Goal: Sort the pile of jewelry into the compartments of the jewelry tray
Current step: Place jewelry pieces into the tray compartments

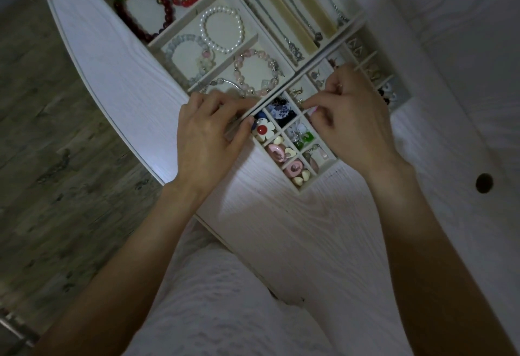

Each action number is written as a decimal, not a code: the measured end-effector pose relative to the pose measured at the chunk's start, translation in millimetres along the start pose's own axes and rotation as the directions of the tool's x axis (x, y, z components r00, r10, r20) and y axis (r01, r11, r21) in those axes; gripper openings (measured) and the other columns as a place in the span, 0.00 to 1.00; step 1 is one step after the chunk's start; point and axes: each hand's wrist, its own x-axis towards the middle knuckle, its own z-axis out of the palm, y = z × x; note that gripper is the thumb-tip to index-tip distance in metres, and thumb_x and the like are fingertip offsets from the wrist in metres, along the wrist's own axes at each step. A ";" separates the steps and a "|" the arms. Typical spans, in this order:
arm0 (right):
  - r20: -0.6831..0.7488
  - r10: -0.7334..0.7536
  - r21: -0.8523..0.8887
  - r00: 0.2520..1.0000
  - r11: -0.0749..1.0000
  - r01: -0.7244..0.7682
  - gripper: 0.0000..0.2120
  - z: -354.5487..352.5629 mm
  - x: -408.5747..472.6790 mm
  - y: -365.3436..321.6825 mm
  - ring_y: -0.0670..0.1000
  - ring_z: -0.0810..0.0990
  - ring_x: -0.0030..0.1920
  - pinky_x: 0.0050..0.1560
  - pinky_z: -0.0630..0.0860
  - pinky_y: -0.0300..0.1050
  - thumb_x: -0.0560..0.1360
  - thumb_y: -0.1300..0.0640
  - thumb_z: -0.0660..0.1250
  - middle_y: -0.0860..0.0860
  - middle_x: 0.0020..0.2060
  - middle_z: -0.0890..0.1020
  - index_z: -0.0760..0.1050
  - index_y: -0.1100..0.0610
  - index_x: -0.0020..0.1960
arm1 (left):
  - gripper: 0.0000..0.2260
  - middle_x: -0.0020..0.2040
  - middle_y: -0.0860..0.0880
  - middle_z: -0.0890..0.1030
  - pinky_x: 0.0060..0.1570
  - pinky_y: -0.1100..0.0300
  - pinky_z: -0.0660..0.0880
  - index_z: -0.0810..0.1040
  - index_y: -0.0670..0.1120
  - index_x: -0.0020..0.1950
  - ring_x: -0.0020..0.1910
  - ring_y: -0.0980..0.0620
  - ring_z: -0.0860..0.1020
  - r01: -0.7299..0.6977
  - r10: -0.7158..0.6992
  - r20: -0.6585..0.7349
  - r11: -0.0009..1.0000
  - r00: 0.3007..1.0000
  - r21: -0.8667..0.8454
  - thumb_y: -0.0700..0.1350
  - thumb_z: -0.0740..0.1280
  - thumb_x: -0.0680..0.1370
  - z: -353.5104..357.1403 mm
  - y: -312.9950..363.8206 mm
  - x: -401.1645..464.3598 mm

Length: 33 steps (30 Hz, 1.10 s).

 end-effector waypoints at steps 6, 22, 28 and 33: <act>-0.030 0.051 -0.018 0.998 0.999 -0.052 0.10 1.7 3.9 5.6 0.48 0.68 0.42 0.38 0.66 0.42 0.74 0.61 0.63 0.56 0.46 0.74 0.81 0.57 0.52 | 0.09 0.46 0.48 0.80 0.47 0.63 0.59 0.81 0.47 0.57 0.45 0.48 0.71 0.006 -0.006 -0.007 1.000 1.000 0.007 0.46 0.66 0.78 -0.2 0.2 -0.3; -0.040 -0.012 0.022 0.999 1.000 0.013 0.08 12.9 -0.3 -4.0 0.54 0.74 0.44 0.38 0.75 0.47 0.74 0.62 0.66 0.55 0.42 0.74 0.82 0.57 0.49 | 0.09 0.46 0.48 0.80 0.47 0.63 0.59 0.81 0.47 0.57 0.45 0.47 0.72 0.005 -0.005 0.007 1.000 1.000 0.009 0.46 0.66 0.78 -1.0 1.7 1.0; -0.036 0.001 0.035 0.999 0.999 0.000 0.10 14.2 -0.7 -1.4 0.54 0.74 0.46 0.40 0.74 0.47 0.74 0.63 0.65 0.55 0.43 0.74 0.82 0.57 0.52 | 0.09 0.46 0.47 0.80 0.47 0.62 0.59 0.81 0.47 0.57 0.45 0.46 0.73 0.001 -0.002 0.018 1.000 1.000 0.019 0.46 0.66 0.78 -0.9 1.2 1.1; -0.008 0.000 -0.009 1.000 1.000 0.000 0.11 10.5 1.8 -1.1 0.53 0.73 0.48 0.39 0.72 0.45 0.74 0.62 0.66 0.55 0.46 0.74 0.81 0.57 0.55 | 0.10 0.46 0.48 0.80 0.47 0.62 0.59 0.81 0.47 0.57 0.45 0.46 0.73 0.006 -0.006 0.027 1.000 1.000 0.017 0.46 0.66 0.78 -0.9 0.6 0.7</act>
